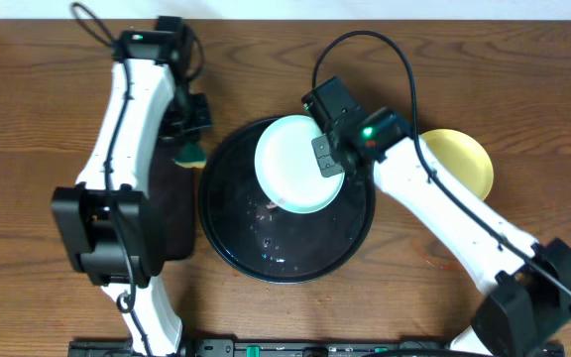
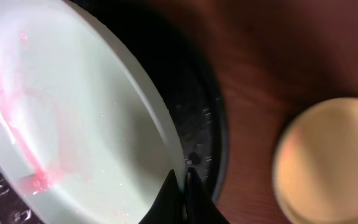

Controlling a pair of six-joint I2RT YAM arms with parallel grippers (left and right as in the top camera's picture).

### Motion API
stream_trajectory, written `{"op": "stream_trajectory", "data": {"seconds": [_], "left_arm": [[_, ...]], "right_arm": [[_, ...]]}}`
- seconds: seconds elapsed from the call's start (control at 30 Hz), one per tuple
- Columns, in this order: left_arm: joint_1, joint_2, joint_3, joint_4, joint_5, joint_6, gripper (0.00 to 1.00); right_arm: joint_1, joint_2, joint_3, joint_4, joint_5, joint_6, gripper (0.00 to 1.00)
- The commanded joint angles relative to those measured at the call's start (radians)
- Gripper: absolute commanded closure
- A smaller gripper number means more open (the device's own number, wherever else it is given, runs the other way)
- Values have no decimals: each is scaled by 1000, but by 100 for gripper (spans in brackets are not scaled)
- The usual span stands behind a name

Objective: Clean dirty plates on tray and stack at the side
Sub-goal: 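Move the sponge back to the black sponge tray with the left gripper, then lift the green plate with the right gripper and carry it right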

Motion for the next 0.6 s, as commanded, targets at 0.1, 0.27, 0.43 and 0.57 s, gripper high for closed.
{"op": "stream_trajectory", "data": {"seconds": [0.1, 0.27, 0.43, 0.57], "left_arm": [[104, -185, 22, 12, 20, 10, 93], [176, -282, 22, 12, 20, 9, 93], [233, -315, 22, 10, 20, 9, 92], [257, -315, 7, 6, 19, 9, 92]], "right_arm": [[143, -34, 14, 2, 458, 27, 99], [262, -34, 14, 3, 743, 34, 99], [357, -34, 14, 17, 943, 34, 99], [411, -34, 14, 26, 1078, 34, 99]]}}
